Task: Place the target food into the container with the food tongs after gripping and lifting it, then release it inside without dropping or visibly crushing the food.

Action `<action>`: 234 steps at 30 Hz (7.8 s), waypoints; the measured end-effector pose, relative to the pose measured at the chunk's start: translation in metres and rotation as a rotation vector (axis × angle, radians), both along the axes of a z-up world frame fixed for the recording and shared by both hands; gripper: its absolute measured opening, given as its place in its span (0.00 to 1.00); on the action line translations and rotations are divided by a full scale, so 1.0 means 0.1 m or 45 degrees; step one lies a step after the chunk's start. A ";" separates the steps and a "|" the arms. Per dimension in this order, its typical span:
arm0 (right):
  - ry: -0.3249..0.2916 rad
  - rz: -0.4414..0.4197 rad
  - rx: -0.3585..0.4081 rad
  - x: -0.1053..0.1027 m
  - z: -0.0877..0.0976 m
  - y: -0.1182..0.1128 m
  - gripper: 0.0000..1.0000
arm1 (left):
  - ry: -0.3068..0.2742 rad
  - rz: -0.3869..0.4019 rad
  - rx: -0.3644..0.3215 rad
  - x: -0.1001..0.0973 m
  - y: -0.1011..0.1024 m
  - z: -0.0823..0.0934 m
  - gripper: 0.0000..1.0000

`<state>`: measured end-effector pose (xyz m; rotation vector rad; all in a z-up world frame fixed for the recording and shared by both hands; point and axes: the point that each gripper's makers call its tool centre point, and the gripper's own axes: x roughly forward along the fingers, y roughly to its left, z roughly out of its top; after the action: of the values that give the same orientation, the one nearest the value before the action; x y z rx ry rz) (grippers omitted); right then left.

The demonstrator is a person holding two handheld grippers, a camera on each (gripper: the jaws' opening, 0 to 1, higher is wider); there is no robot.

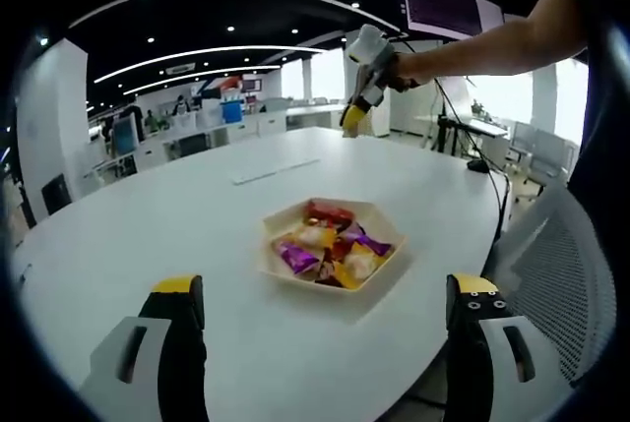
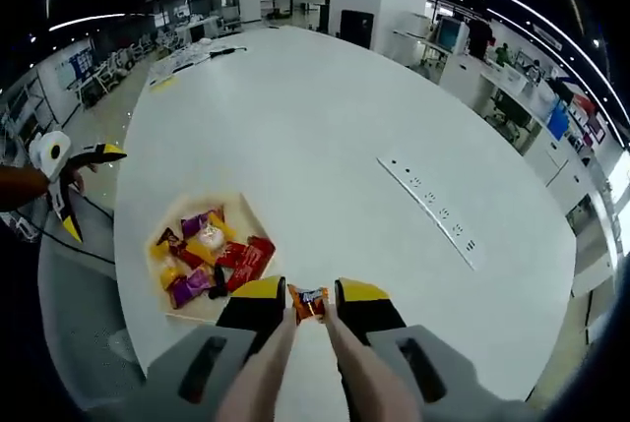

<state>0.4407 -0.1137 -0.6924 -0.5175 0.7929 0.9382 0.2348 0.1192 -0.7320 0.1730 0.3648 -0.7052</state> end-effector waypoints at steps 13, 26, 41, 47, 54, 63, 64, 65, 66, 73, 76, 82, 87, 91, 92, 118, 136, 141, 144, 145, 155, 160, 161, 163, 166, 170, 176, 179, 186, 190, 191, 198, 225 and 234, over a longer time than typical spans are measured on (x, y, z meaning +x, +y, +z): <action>-0.002 0.075 0.040 -0.20 0.03 0.48 0.19 | -0.001 0.004 -0.011 0.00 0.00 0.00 1.00; 0.005 0.150 0.070 -0.43 0.06 0.95 0.19 | -0.003 0.008 -0.014 0.00 0.00 0.02 1.00; -0.003 0.244 0.079 -0.64 0.12 1.38 0.19 | -0.001 0.010 -0.020 0.01 0.01 0.01 1.00; 0.007 0.265 0.084 -0.67 0.12 1.42 0.22 | -0.001 0.009 -0.021 0.00 0.00 0.02 1.00; -0.024 0.287 0.073 -0.66 0.14 1.41 0.24 | 0.005 0.004 -0.020 0.00 0.00 0.00 1.00; -0.041 0.293 0.086 -0.67 0.17 1.39 0.26 | 0.007 0.000 -0.017 0.00 -0.01 0.00 1.00; -0.042 0.293 0.088 -0.67 0.18 1.39 0.26 | 0.010 0.000 -0.017 0.00 0.00 0.00 1.00; -0.040 0.292 0.093 -0.68 0.19 1.39 0.26 | 0.009 0.000 -0.018 0.00 0.00 0.00 1.00; -0.042 0.293 0.098 -0.68 0.20 1.40 0.26 | 0.009 0.001 -0.018 0.00 0.00 -0.01 1.00; -0.065 0.292 0.123 -0.67 0.25 1.36 0.26 | 0.012 0.000 -0.019 0.00 0.00 0.00 1.00; -0.071 0.282 0.138 -0.66 0.27 1.31 0.26 | 0.014 0.000 -0.021 0.00 0.00 -0.01 1.00; -0.093 0.253 0.179 -0.63 0.33 1.22 0.27 | 0.017 -0.001 -0.021 0.00 0.00 -0.01 1.00; -0.111 0.235 0.194 -0.64 0.35 1.11 0.27 | 0.020 -0.004 -0.018 0.00 -0.01 -0.02 1.00; -0.125 0.223 0.214 -0.65 0.37 1.02 0.27 | 0.024 -0.008 -0.015 -0.01 -0.02 -0.03 1.00; -0.141 0.227 0.233 -0.65 0.39 0.99 0.26 | 0.027 -0.008 -0.014 -0.01 -0.02 -0.03 1.00; -0.390 0.417 0.870 -1.59 0.92 0.80 0.27 | -0.052 -0.572 -0.076 0.18 -1.09 0.73 0.84; -0.279 0.490 1.048 -2.19 0.77 1.02 0.28 | -0.011 -0.907 0.005 -0.08 -1.53 0.79 0.45; -0.250 0.493 1.071 -2.21 0.75 1.07 0.28 | -0.019 -0.944 -0.016 -0.12 -1.55 0.85 0.37; -0.249 0.507 1.072 -2.23 0.76 1.11 0.27 | -0.017 -0.940 -0.005 -0.10 -1.54 0.85 0.28; -0.253 0.504 1.072 -2.21 0.76 1.11 0.27 | -0.018 -0.940 -0.002 -0.10 -1.54 0.84 0.29; -0.225 0.491 1.077 -2.20 0.79 1.11 0.24 | -0.030 -0.921 -0.021 -0.08 -1.51 0.88 0.21; -0.211 0.475 1.059 -2.17 0.78 1.10 0.24 | -0.050 -0.913 -0.014 -0.06 -1.51 0.90 0.19; -0.204 0.470 1.052 -2.17 0.77 1.10 0.24 | -0.051 -0.910 -0.013 -0.06 -1.50 0.90 0.20; -0.165 0.441 1.028 -2.14 0.72 1.06 0.24 | -0.057 -0.902 -0.008 -0.04 -1.48 0.92 0.19; -0.176 0.448 1.031 -2.14 0.73 1.03 0.22 | -0.056 -0.900 0.001 -0.04 -1.45 0.92 0.17; -0.186 0.458 1.000 -2.14 0.72 1.01 0.21 | -0.059 -0.890 0.020 -0.02 -1.41 0.92 0.13; -0.194 0.465 0.953 -2.14 0.67 0.94 0.20 | -0.058 -0.897 0.049 -0.02 -1.32 0.91 0.08; -0.194 0.456 0.943 -2.13 0.66 0.88 0.20 | -0.060 -0.894 0.067 -0.02 -1.29 0.89 0.07; -0.205 0.439 0.926 -2.13 0.63 0.82 0.19 | -0.110 -0.887 0.109 -0.03 -1.29 0.87 0.03; -0.193 0.422 0.906 -2.13 0.59 0.75 0.20 | -0.118 -0.888 0.131 -0.03 -1.27 0.84 0.03; -0.191 0.419 0.901 -2.13 0.58 0.74 0.21 | -0.117 -0.885 0.133 -0.03 -1.26 0.83 0.03; -0.190 0.432 0.851 -2.20 0.44 0.69 0.19 | -0.128 -0.887 0.190 -0.08 -1.23 0.69 0.02; -0.087 0.380 0.632 -2.31 -0.58 0.64 0.20 | -0.115 -0.877 0.345 -0.20 -1.21 -0.33 0.01; -0.113 0.292 0.658 -2.23 -0.56 0.50 0.31 | -0.051 -0.869 0.383 -0.20 -1.16 -0.60 0.01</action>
<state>0.2174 -0.0639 -0.7483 -0.1959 0.3898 1.2734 0.2144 0.0031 -0.7918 0.6142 0.3734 -1.3156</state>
